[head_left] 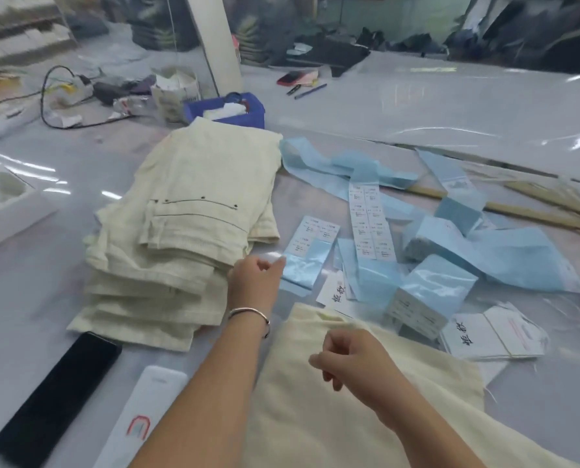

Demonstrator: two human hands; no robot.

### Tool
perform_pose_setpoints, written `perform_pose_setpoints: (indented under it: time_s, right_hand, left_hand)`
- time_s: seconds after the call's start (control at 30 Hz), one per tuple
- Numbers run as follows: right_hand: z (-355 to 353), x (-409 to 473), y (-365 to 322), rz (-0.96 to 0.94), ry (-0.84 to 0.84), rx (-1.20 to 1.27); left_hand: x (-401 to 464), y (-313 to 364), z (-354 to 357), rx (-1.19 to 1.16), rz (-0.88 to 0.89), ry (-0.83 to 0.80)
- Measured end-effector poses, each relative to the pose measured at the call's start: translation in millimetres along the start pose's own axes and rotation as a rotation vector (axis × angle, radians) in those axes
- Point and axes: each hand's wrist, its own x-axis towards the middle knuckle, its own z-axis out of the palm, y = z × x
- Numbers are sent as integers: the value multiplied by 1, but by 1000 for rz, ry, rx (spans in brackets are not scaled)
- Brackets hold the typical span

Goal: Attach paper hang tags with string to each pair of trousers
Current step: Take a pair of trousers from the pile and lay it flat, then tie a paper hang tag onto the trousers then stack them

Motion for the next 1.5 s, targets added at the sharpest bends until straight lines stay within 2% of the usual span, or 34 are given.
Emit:
perform_pose_setpoints:
  time_s: [0.23, 0.3, 0.43, 0.6, 0.67, 0.77, 0.83, 0.9, 0.97, 1.0, 1.07, 1.1, 1.2, 1.3, 1.5]
  right_hand:
    - [-6, 50, -12, 49, 104, 42]
    - [-9, 67, -16, 58, 166, 38]
    - [-13, 102, -21, 52, 288, 13]
    - [-19, 146, -27, -64, 491, -40]
    - [-21, 162, -33, -118, 554, -77]
    - [-21, 181, -38, -139, 635, -159]
    - [-20, 186, -38, -103, 679, -266]
    - [-19, 189, -37, -97, 667, -270]
    - [-18, 189, -34, -133, 636, -252]
    - [-17, 188, -34, -151, 618, -263]
    - [-15, 186, -32, -187, 598, -306]
    - [-14, 185, -31, -211, 603, -326]
    - [-14, 183, -35, -335, 666, -360]
    - [-14, 186, -44, -419, 687, -394]
    - [-14, 191, -51, -399, 663, -375]
  left_hand:
    - [54, 11, 70, 578, 160, -192]
    - [62, 13, 77, 608, 130, -222]
    - [79, 9, 77, 478, 75, -328]
    - [86, 1, 64, 99, 193, -341]
    - [85, 1, 56, -125, 214, -384]
    - [78, -2, 45, -524, 147, -507]
    - [73, -5, 41, -728, 103, -642]
    - [71, -7, 41, -891, 53, -799]
    - [72, -5, 40, -1053, -71, -887]
    - [73, -2, 39, -1116, -191, -888]
    - [78, 2, 40, -1154, -379, -799]
    - [82, 3, 40, -1139, -392, -727]
    - [89, 2, 40, -1083, -262, -585]
    - [91, 3, 38, -1063, -184, -600]
    - [90, 3, 36, -1011, -114, -594]
